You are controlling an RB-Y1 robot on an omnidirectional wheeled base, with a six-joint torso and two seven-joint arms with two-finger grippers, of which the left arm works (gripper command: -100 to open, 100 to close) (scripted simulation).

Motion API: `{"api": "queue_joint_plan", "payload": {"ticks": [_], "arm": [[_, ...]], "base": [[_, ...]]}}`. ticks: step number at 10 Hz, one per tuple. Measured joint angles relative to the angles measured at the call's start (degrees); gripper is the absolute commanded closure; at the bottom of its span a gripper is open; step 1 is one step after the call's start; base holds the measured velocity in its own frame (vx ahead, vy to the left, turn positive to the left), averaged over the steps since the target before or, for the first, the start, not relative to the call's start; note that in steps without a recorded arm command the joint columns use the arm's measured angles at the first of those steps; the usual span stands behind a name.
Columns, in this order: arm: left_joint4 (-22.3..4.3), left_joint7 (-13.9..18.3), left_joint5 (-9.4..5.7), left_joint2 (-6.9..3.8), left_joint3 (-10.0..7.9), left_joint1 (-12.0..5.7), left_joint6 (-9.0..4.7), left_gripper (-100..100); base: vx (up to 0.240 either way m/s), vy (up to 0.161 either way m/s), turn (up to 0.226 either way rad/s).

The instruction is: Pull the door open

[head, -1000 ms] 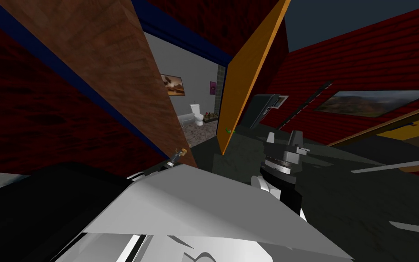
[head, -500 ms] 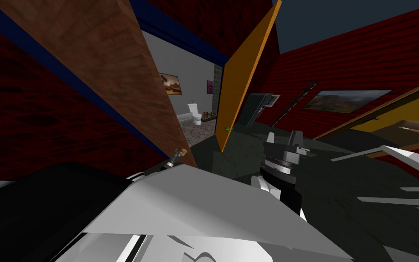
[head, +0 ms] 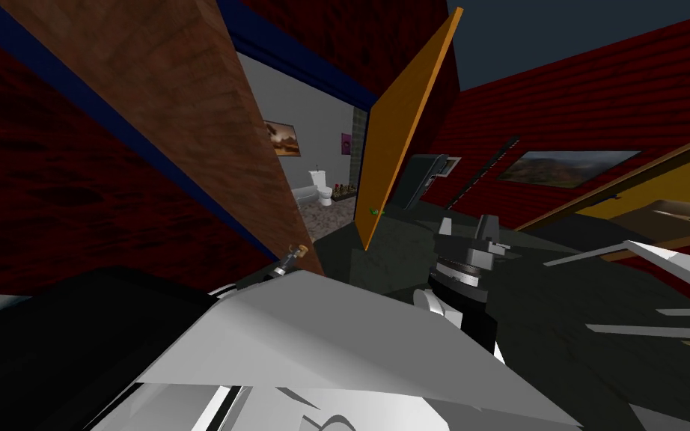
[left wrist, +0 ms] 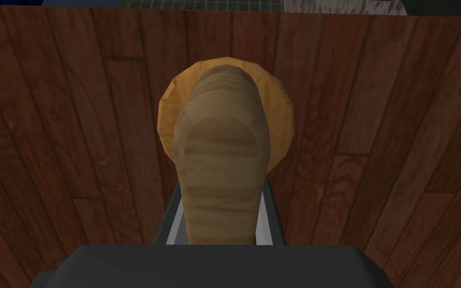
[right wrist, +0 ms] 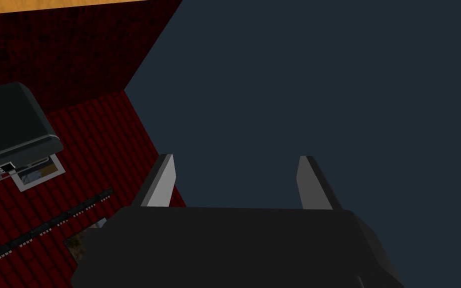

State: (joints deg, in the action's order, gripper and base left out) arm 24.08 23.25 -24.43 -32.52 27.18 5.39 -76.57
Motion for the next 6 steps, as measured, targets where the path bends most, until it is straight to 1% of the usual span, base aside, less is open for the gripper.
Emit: {"api": "queue_joint_plan", "payload": {"ticks": [1, 2, 3, 4, 5, 6], "arm": [[0.2, -0.17, -0.01, 0.19, -0.02, -0.43, 0.39, 100], [0.96, -0.07, -0.02, 0.18, -0.03, -0.46, 0.29, 100], [0.05, 0.15, 0.1, 0.68, 0.09, -1.35, -0.29, 100], [0.14, 0.12, 0.0, 0.48, 0.05, -1.24, -0.3, 100], [-0.44, 0.18, -0.07, 0.33, 0.05, -1.52, -0.38, 100], [-0.15, 0.12, -0.16, 0.07, 0.06, -1.27, -0.21, 100]], "base": [[-0.001, 0.006, 0.001], [0.0, 0.011, -0.004], [-0.111, 0.052, -0.17], [-0.203, 0.062, -0.207], [-0.212, 0.059, -0.165], [-0.188, 0.106, -0.144]]}}
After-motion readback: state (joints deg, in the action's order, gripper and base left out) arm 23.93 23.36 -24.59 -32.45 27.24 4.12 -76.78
